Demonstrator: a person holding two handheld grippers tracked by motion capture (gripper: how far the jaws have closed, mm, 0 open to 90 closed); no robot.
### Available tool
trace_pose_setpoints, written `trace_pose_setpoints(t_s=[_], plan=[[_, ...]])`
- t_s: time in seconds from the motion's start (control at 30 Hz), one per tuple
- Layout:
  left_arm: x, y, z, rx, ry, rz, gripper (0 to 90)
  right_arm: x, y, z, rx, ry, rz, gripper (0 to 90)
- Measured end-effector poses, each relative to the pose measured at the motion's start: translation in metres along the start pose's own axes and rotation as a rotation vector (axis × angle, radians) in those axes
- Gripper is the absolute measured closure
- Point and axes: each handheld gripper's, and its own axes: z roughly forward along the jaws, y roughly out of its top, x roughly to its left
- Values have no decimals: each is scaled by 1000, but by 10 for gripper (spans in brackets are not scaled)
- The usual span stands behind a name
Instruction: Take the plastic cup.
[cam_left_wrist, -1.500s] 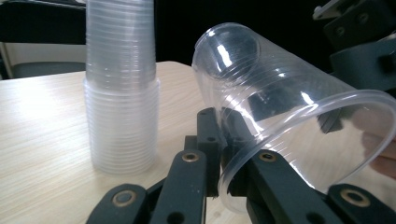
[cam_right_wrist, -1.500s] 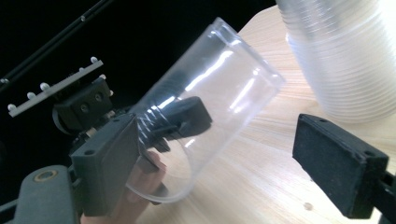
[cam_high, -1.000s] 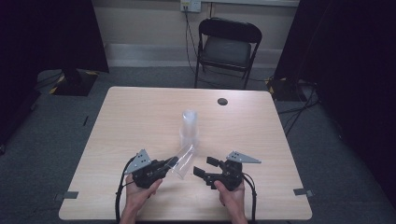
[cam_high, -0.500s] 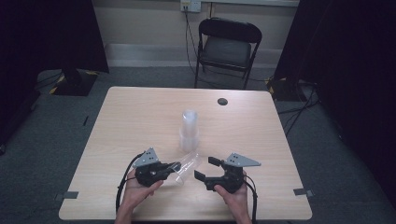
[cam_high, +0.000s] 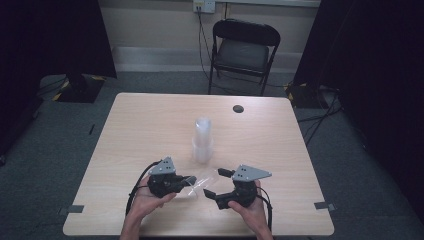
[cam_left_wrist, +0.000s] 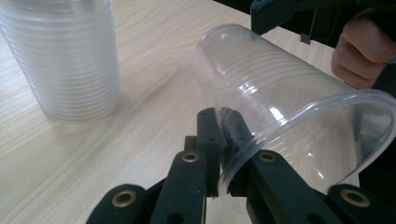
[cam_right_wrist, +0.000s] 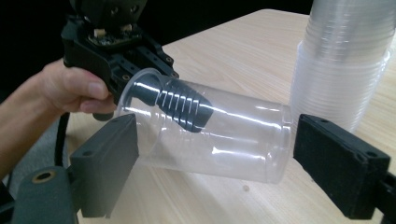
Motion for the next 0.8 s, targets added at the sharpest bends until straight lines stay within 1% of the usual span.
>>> trace_pose_setpoints(t_s=[0.07,0.1,0.13,0.2,0.27,0.33,0.4,0.47,0.5,0.57,0.63,0.67,0.7,0.73,0.77,0.8], plan=[[1,-1,1,22,-12,-6,874,0,1,1,4,-2,-20,134],[2,-2,3,28,-10,-9,874,1,2,2,7,-4,-36,134],[3,-2,3,33,-6,-8,875,1,4,3,19,-8,-68,134],[2,-2,3,28,-16,-11,875,1,7,6,54,-23,-110,134],[3,-2,3,30,-27,-14,876,3,8,8,69,-30,-148,133],[5,-2,3,34,-35,-26,876,5,8,11,84,-30,-188,133],[6,-1,4,48,-34,-30,875,8,8,14,100,-28,-218,134],[7,0,4,78,-45,-16,874,11,7,17,124,-36,-256,128],[7,2,3,90,-54,-20,872,11,7,18,129,-30,-271,126],[7,6,2,89,-46,-24,870,13,6,19,141,-13,-289,123],[9,7,1,88,-44,-31,871,14,6,20,146,-22,-312,119],[9,8,0,74,-54,-41,885,14,5,20,151,-23,-323,126],[9,9,0,67,-62,-44,887,15,5,20,160,-34,-331,114],[9,10,-1,61,-59,-50,886,16,5,22,169,-38,-340,114],[9,10,-1,73,-55,-44,887,17,4,22,171,-40,-353,114],[9,10,0,70,-46,-53,887,18,4,24,174,-47,-360,114]])
